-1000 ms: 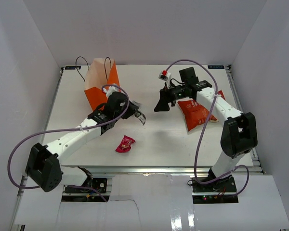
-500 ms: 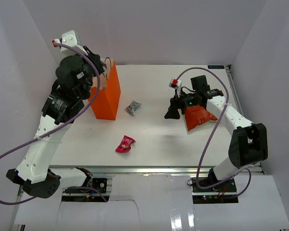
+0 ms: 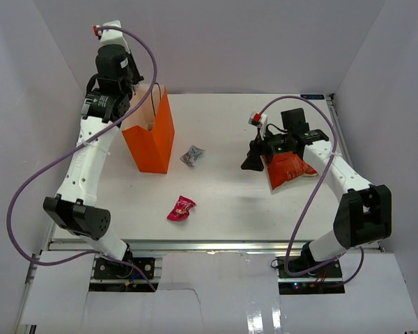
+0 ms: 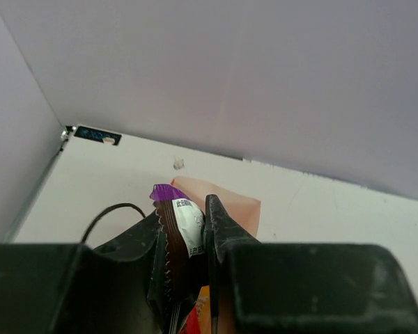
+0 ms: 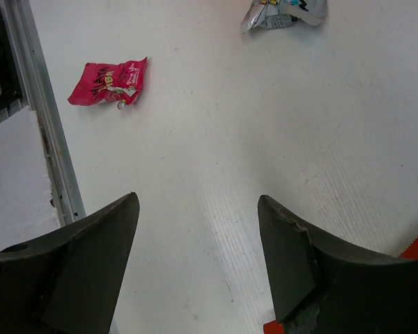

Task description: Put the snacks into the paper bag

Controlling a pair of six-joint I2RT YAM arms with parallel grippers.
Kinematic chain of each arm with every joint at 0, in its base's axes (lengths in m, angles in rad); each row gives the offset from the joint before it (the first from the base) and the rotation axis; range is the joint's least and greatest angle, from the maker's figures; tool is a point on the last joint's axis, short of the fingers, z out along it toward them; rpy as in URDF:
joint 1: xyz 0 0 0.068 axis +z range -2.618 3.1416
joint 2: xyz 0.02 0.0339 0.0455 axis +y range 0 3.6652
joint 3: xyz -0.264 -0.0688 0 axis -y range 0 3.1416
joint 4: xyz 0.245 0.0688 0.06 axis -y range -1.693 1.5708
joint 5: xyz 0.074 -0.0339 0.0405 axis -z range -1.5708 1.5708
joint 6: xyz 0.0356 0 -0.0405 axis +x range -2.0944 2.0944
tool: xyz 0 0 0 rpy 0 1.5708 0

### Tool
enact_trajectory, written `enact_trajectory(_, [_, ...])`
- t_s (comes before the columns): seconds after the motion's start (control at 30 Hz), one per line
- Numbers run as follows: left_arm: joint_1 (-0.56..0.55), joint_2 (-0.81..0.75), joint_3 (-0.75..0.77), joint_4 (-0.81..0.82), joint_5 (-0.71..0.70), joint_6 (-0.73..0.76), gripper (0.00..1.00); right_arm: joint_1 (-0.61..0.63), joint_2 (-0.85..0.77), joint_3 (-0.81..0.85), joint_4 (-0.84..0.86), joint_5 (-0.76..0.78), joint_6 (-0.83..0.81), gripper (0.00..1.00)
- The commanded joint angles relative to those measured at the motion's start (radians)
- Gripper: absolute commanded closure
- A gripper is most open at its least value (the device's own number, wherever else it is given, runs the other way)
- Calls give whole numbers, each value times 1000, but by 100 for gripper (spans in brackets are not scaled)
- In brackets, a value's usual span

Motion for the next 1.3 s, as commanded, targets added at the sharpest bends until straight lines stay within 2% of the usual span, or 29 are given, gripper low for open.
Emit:
enact_trajectory(0.0, [9,1,-18,0,114,0,80,-19,-52,2,-2,9,-37,25])
enact_trajectory(0.07, [11,18,-35,0,124,0,73,-28,-59,6,-24,15,-54,25])
enact_trajectory(0.1, [11,20,-41,0,125,0,73,-33,-59,9,-28,16,-60,25])
enact_trajectory(0.13, [12,20,-50,-1,127,0,64,-37,-61,15,-34,18,-65,25])
enact_trajectory(0.2, [12,17,-76,-4,136,-3,55,-51,-61,18,-51,21,-78,25])
enact_trajectory(0.23, [14,15,-83,-9,138,-6,48,-60,-61,25,-56,23,-83,25])
enact_trajectory(0.4, [12,-19,-129,-14,170,-14,29,-85,-55,57,-103,61,-144,24])
enact_trajectory(0.43, [12,-34,-127,-15,185,-13,26,-88,-53,67,-143,82,-217,24])
enact_trajectory(0.53, [12,-72,-115,-15,265,-31,23,-88,-70,98,-215,140,-395,19])
enact_trajectory(0.6, [12,-140,-122,-8,327,-43,21,-88,-84,106,-258,251,-566,15])
enact_trajectory(0.63, [14,-169,-156,5,375,-77,19,-88,-88,106,-271,295,-622,11])
enact_trajectory(0.7, [12,-276,-222,26,435,-120,15,-90,-96,89,-307,416,-802,7])
enact_trajectory(0.8, [12,-441,-509,150,640,-297,15,-103,-127,17,-387,550,-1064,4])
enact_trajectory(0.87, [12,-509,-622,186,705,-388,14,-119,-168,-37,-395,588,-1170,3])
enact_trajectory(0.9, [12,-564,-680,204,740,-432,12,-131,-179,-61,-390,599,-1274,3])
enact_trajectory(0.93, [11,-589,-736,238,774,-515,8,-169,-188,-90,-386,604,-1317,2])
enact_trajectory(1.0, [-1,-630,-890,264,828,-592,7,-212,-181,-95,-377,593,-1406,3])
enact_trajectory(1.07, [-58,-674,-1016,325,817,-655,7,-270,-127,-74,-369,579,-1442,4])
enact_trajectory(1.13, [-121,-684,-1063,365,776,-674,7,-322,-79,-31,-357,566,-1444,6])
enact_trajectory(1.17, [-193,-678,-1081,374,730,-680,7,-330,-40,-19,-357,555,-1441,8])
enact_trajectory(1.27, [-296,-629,-1092,405,685,-691,7,-337,-3,-14,-334,511,-1430,10])
